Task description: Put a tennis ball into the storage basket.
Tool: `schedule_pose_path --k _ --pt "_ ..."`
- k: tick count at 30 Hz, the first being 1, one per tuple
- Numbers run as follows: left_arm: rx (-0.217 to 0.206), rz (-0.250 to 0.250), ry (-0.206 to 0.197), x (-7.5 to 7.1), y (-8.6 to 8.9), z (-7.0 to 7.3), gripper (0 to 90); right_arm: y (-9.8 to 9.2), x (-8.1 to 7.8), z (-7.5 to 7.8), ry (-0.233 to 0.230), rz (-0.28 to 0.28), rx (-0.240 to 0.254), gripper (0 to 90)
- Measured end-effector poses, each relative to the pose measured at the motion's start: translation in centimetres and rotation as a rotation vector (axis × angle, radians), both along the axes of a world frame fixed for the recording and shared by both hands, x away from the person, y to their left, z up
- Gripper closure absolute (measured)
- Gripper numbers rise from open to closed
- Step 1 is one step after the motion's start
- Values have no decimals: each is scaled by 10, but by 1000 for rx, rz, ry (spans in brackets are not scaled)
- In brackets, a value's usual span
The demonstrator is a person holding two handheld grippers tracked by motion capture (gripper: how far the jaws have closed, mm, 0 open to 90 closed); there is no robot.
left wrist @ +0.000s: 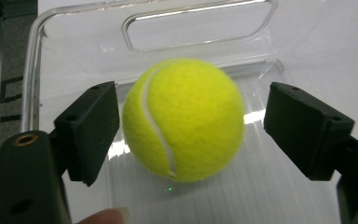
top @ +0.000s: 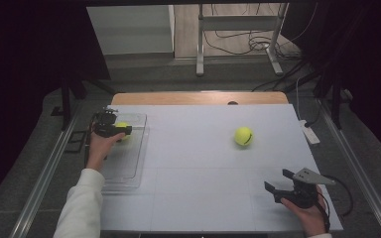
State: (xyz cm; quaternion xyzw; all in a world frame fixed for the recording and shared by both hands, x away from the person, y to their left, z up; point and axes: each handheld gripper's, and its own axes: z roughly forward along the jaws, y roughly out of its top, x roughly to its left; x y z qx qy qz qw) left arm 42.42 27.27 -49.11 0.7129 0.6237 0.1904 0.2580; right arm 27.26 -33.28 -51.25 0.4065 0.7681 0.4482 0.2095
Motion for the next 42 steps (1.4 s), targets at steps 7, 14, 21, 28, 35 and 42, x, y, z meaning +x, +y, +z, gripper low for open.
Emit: schedule_pose_path --k 7,14,21,28,35,42 --pt "-32 -14 -51 -10 1 10 140 0 0 0 -1 -2 -2 133" --pt "-93 -48 -125 -27 2 23 140 0 0 1 -2 -4 0 133" --pt "-126 -100 -186 -48 -4 34 139 0 0 1 -1 -2 1 133" --pt "-150 -170 -246 -68 -13 45 140 -1 1 0 1 -2 5 133" --pt "-202 -202 -282 -82 -16 49 142 0 3 0 5 -5 10 133" --pt "-222 -239 -291 -94 -25 48 141 1 2 1 3 -5 13 133"
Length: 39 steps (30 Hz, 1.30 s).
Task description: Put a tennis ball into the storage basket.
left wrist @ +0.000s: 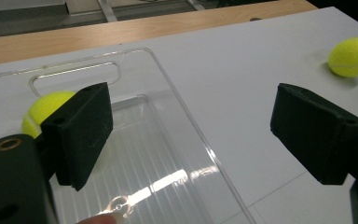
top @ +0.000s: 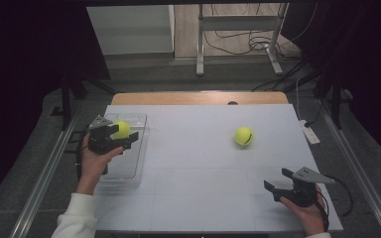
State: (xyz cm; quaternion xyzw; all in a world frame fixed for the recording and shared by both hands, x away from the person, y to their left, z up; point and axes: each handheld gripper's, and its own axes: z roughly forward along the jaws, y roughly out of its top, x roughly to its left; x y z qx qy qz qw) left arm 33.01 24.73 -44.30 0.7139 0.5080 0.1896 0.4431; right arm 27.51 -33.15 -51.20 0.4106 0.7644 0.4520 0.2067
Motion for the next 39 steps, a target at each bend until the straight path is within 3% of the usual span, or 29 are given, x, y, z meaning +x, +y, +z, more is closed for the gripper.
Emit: schedule_pose_path --k 16,26,39 --pt "-1 -66 -17 -12 -17 -2 144 1 2 1 -1 -2 5 133" --pt "33 -125 -21 -18 -40 -6 143 0 3 1 -3 -4 0 133" --pt "21 -194 -28 -23 -64 -2 143 -1 -1 2 -10 7 -3 134"
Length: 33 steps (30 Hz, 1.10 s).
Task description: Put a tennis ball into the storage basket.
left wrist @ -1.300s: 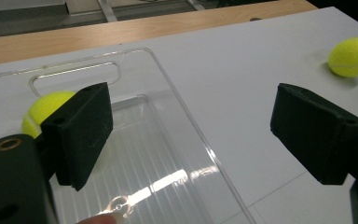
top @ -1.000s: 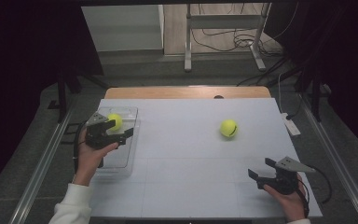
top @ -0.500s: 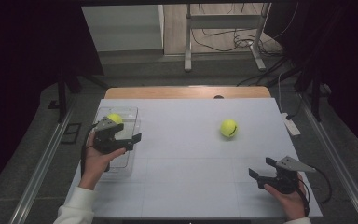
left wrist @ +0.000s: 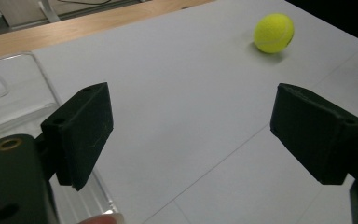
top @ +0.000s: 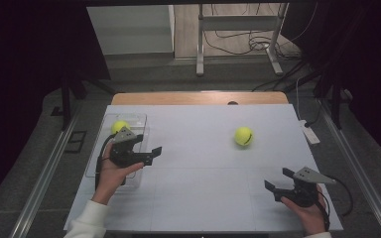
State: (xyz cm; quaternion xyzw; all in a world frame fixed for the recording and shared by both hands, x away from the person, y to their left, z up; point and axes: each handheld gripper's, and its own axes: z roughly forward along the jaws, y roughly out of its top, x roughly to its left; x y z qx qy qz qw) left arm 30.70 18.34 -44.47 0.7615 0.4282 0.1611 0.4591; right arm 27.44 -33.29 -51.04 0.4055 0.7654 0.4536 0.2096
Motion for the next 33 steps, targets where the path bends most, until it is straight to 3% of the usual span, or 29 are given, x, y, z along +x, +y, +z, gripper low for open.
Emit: schedule_pose_path --k 9,33 --pt "12 -34 1 0 -18 -1 144 1 -1 0 2 7 -6 134" --pt "25 -89 37 7 -43 -11 142 4 2 -1 9 9 5 133"
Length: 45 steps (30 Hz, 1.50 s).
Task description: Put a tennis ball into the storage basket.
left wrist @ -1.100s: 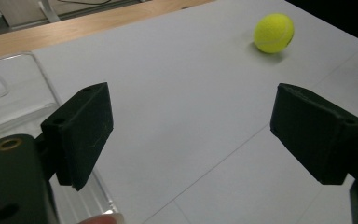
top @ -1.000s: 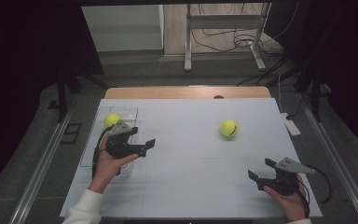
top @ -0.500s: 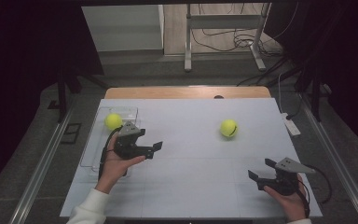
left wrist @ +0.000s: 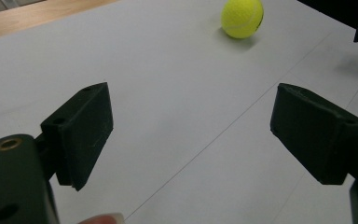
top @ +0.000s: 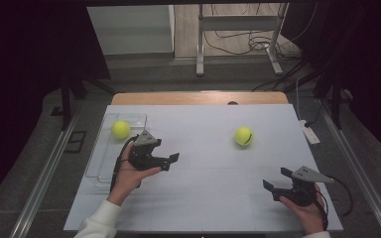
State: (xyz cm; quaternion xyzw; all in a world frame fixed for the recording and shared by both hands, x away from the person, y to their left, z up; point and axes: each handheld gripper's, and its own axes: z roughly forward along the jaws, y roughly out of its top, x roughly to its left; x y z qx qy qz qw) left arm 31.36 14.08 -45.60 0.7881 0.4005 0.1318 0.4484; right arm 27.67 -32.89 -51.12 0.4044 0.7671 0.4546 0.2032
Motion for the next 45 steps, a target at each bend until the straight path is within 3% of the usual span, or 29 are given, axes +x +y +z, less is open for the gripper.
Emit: schedule_pose_path --k 11,24,35,45 --pt "29 -11 -2 6 -17 -2 142 1 -1 0 -1 14 2 132" --pt "8 -30 8 21 -37 -2 141 1 -4 0 -4 18 0 131" --pt "-17 -47 29 42 -56 -1 141 0 -5 0 1 11 2 131" --pt "0 -59 31 52 -66 0 140 -1 -5 -1 1 9 1 131"
